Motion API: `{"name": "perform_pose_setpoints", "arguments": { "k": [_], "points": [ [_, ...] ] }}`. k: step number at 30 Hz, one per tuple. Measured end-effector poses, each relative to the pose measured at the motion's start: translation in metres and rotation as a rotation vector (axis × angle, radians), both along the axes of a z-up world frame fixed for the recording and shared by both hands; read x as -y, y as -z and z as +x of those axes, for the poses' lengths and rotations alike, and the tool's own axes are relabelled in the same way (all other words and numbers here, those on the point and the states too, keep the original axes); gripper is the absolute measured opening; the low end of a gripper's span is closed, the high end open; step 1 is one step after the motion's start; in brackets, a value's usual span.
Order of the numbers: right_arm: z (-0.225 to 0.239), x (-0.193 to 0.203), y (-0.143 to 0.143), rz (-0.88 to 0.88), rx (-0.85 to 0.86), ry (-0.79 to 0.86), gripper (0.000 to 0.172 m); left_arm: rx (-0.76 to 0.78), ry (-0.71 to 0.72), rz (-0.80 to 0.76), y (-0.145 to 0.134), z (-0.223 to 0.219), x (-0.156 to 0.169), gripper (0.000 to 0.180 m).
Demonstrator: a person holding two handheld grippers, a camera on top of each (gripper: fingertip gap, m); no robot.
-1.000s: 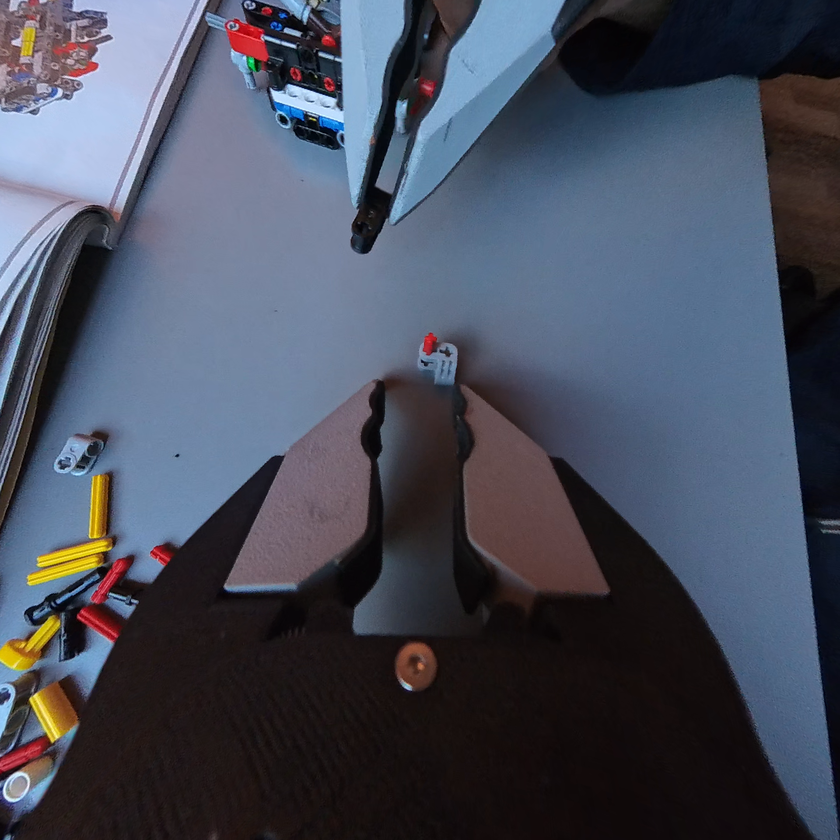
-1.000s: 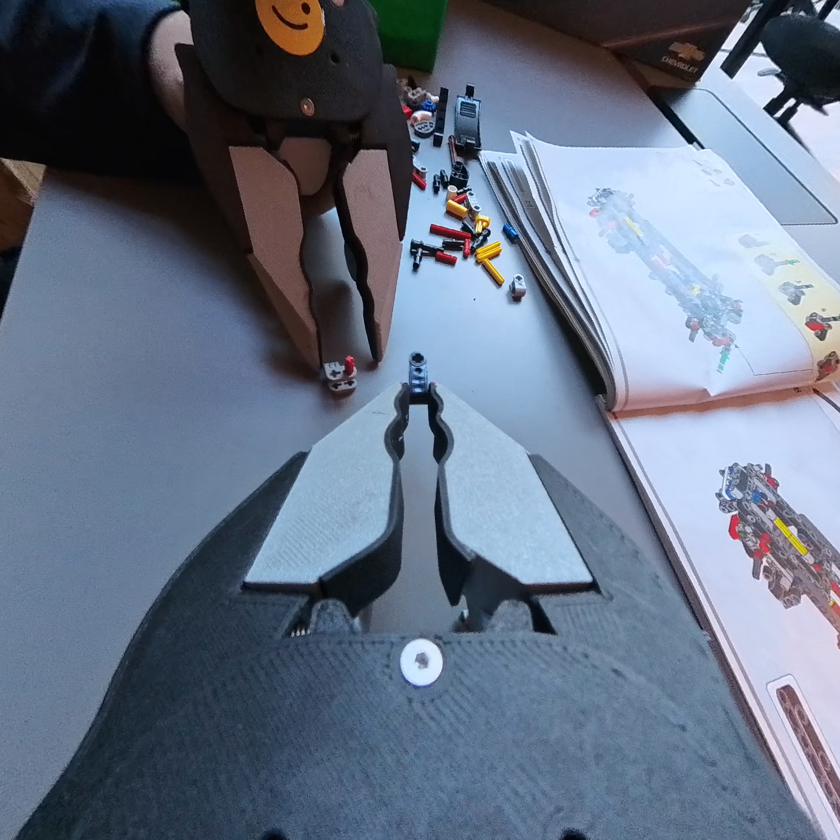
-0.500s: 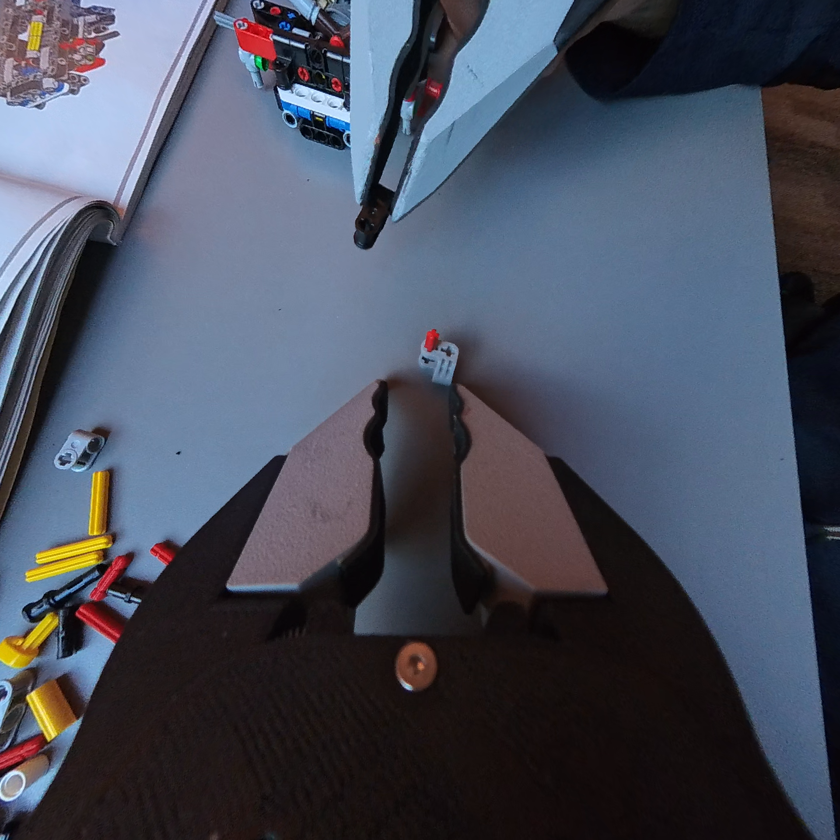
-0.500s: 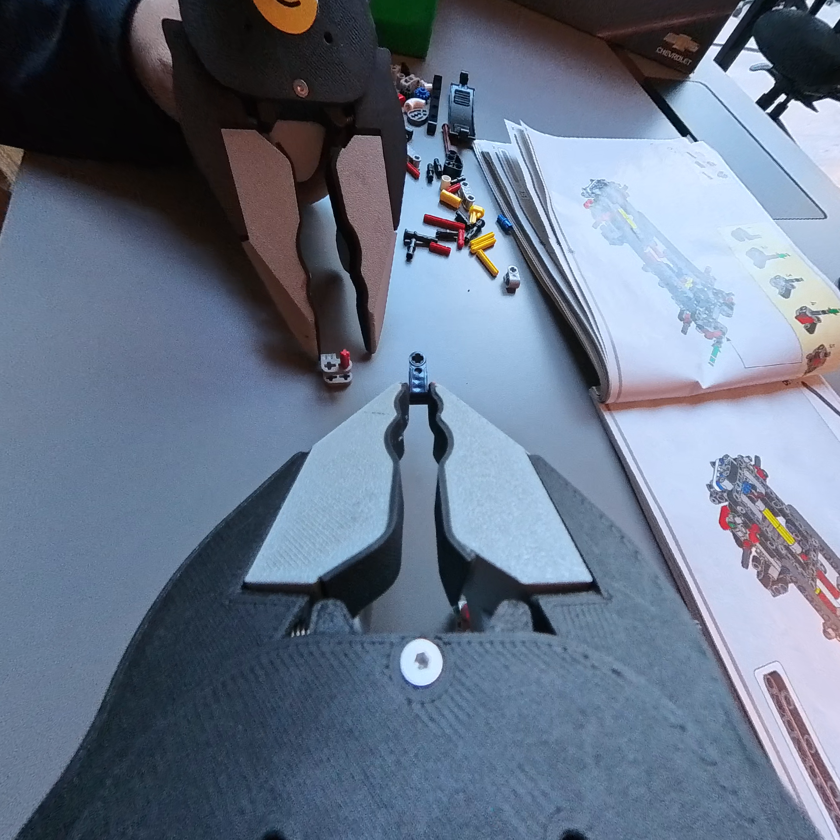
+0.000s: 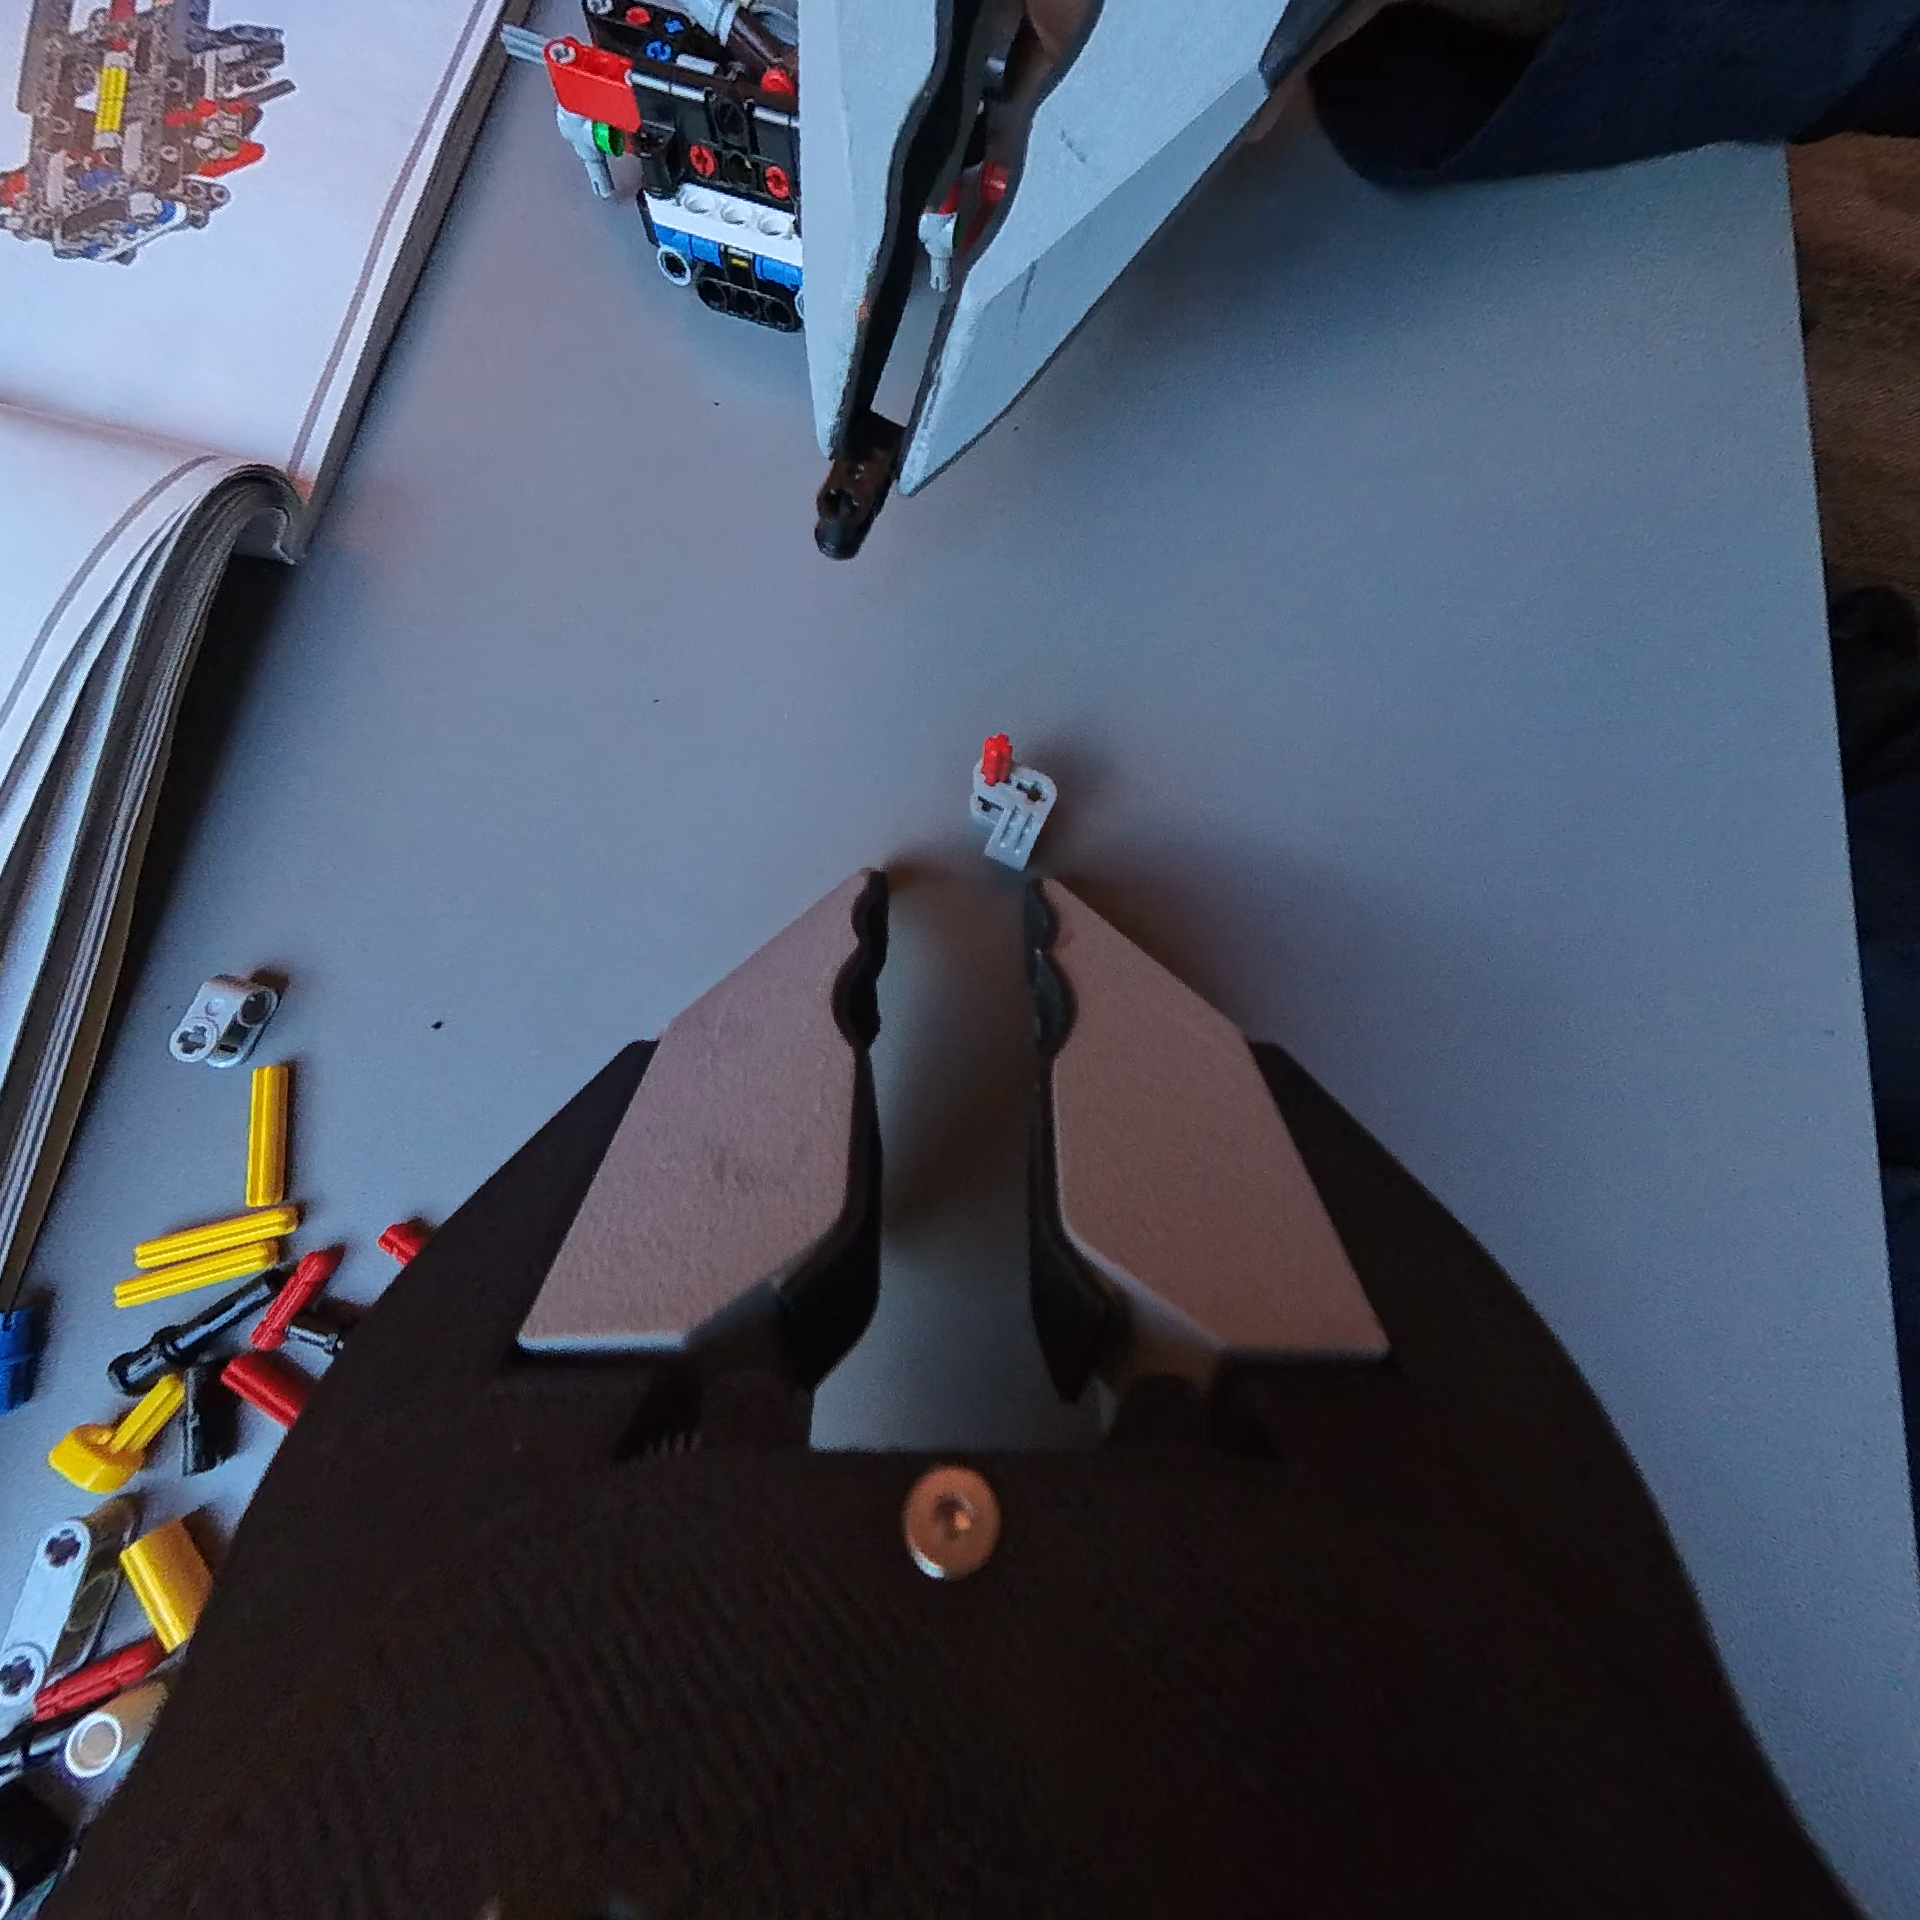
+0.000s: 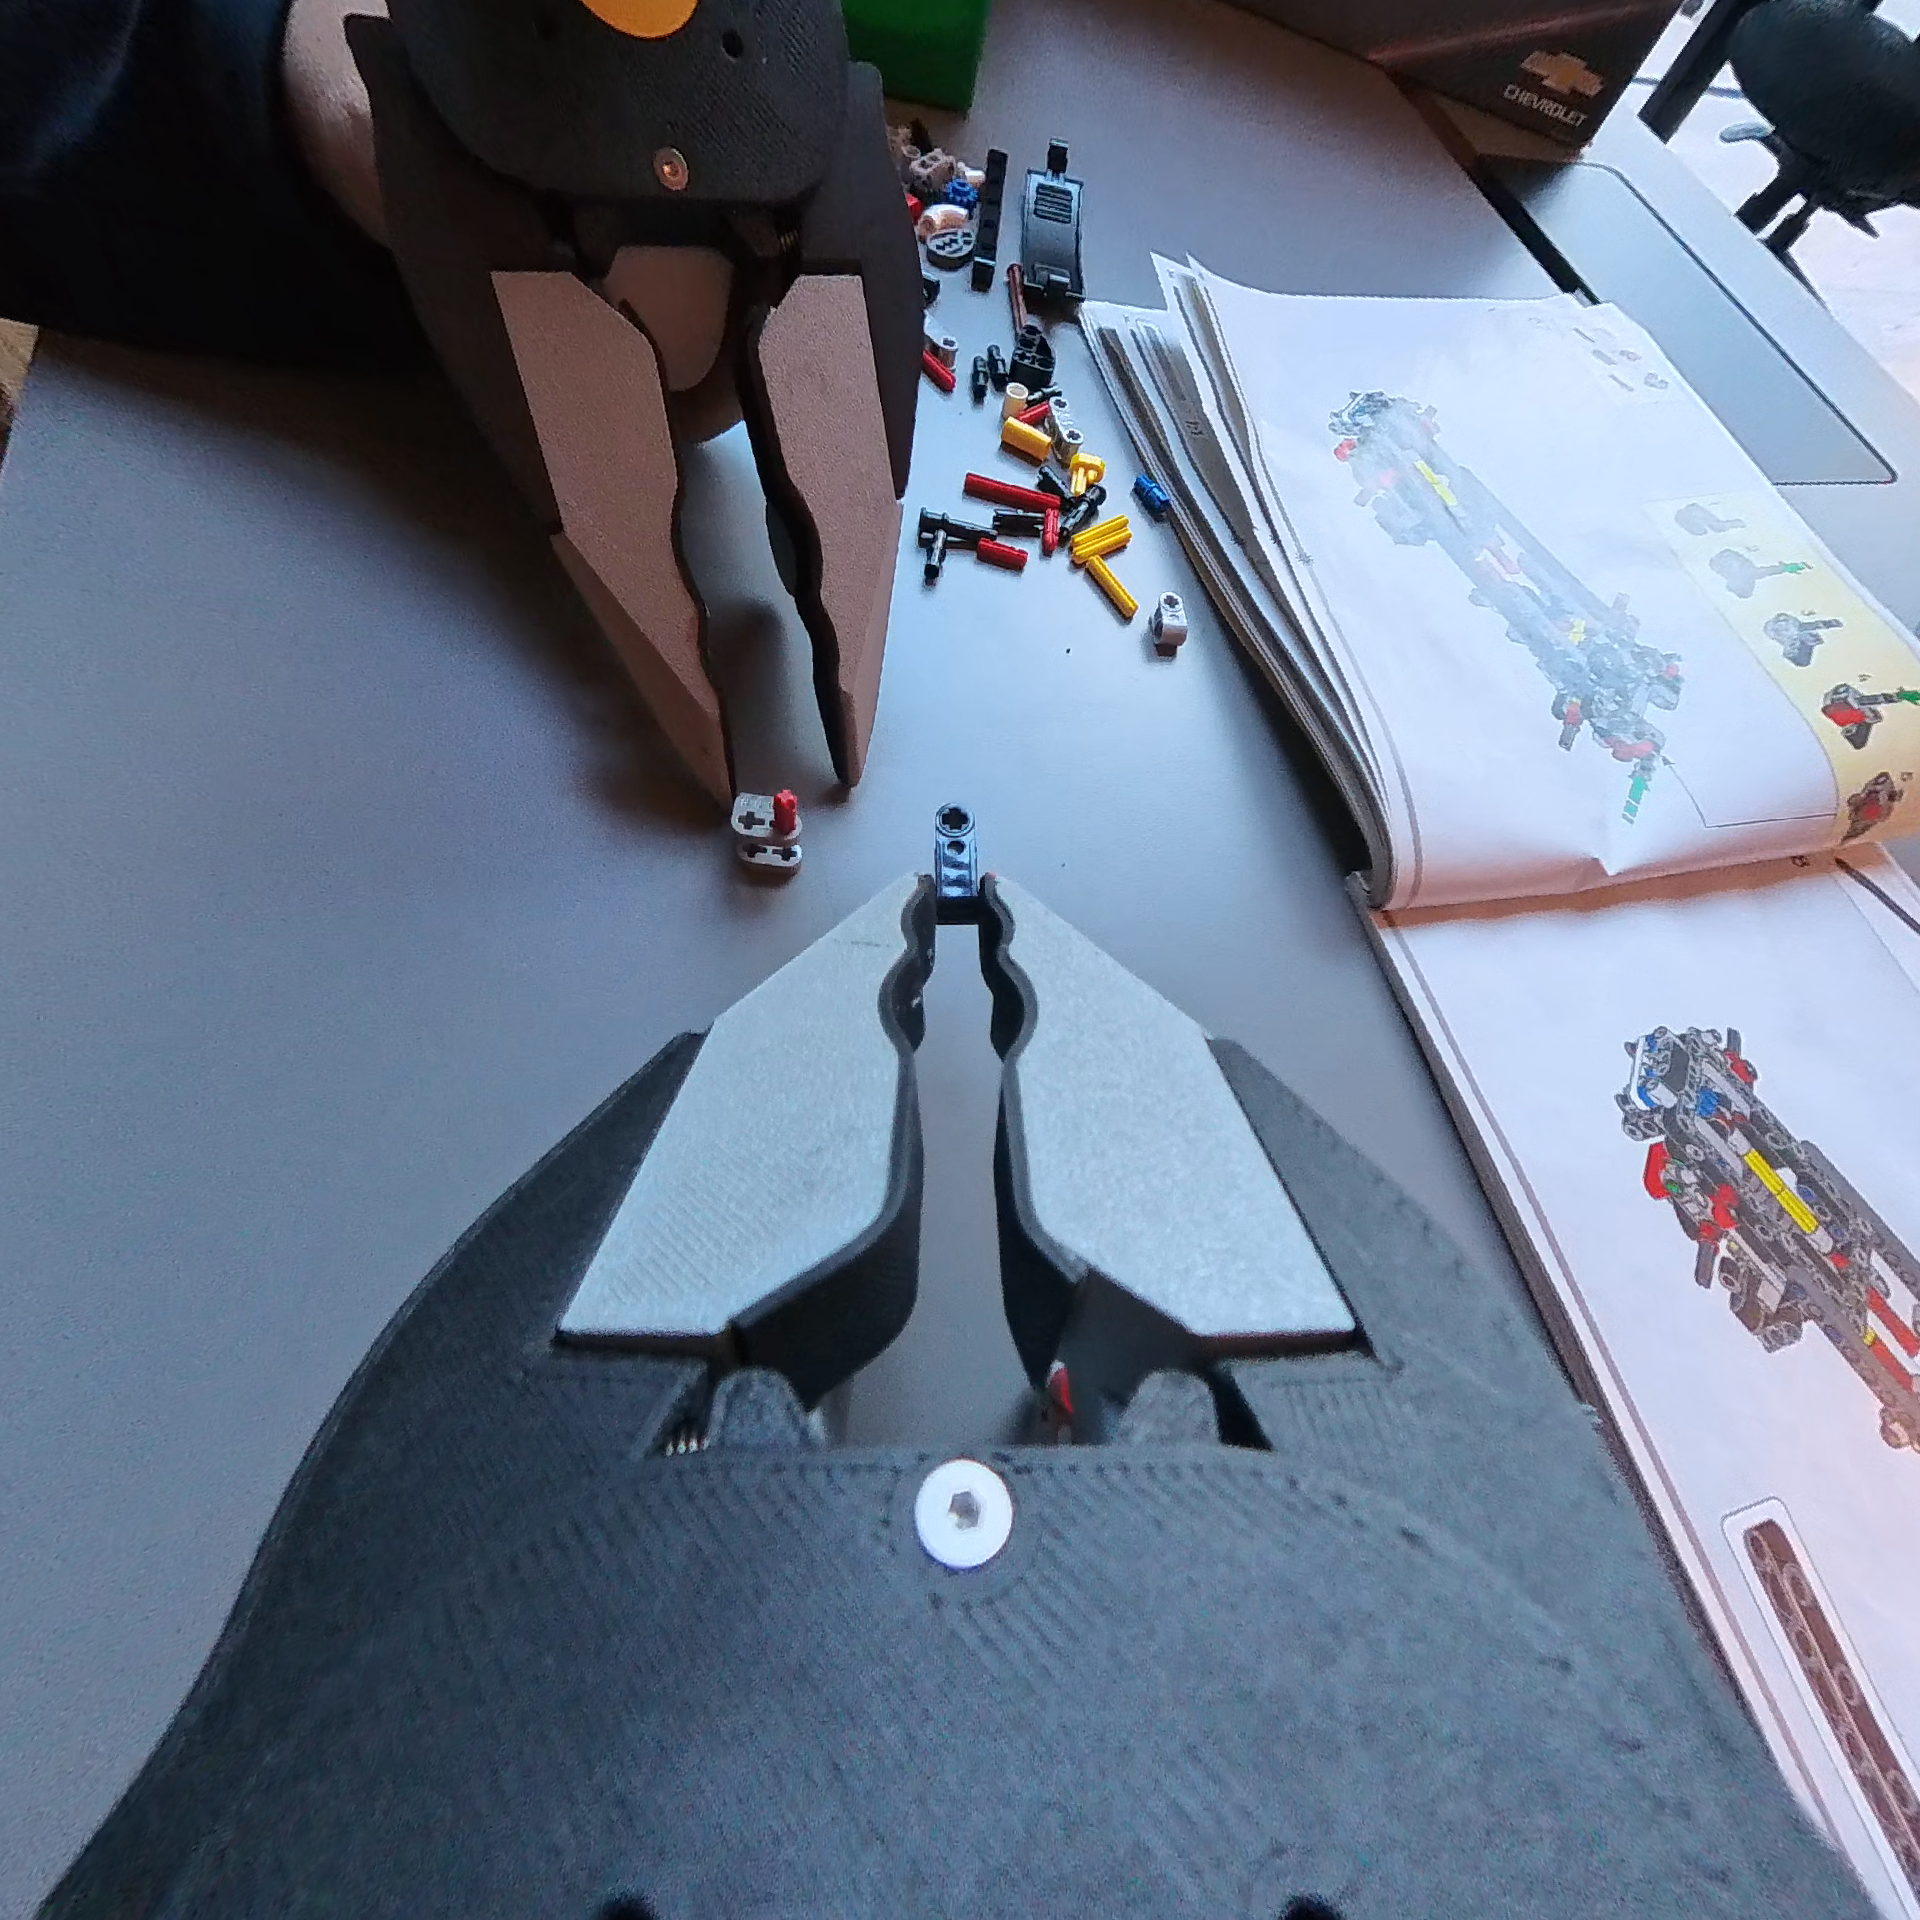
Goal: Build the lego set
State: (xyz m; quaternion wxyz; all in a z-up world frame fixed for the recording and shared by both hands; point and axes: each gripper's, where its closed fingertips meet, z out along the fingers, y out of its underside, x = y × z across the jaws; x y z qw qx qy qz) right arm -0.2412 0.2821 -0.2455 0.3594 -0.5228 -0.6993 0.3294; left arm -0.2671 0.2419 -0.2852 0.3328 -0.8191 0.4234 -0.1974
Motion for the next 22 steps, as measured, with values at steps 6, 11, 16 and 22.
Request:
{"name": "perform_pose_setpoints", "arguments": {
  "k": [6,11,16,22],
  "points": [
    [0.002,0.010,0.008,-0.056,0.052,-0.047,0.004,-0.019,0.003,0.013,0.000,0.000,0.000,0.023],
    [0.003,0.016,0.018,-0.080,0.106,-0.070,0.005,-0.045,0.009,0.036,0.000,0.000,0.000,0.020],
    [0.004,0.022,0.026,-0.111,0.153,-0.086,0.004,-0.029,0.036,0.055,-0.003,0.007,0.002,0.020],
    [0.004,0.025,0.027,-0.120,0.171,-0.090,0.005,-0.012,0.051,0.047,-0.003,0.011,0.004,0.013]
  ]
}}
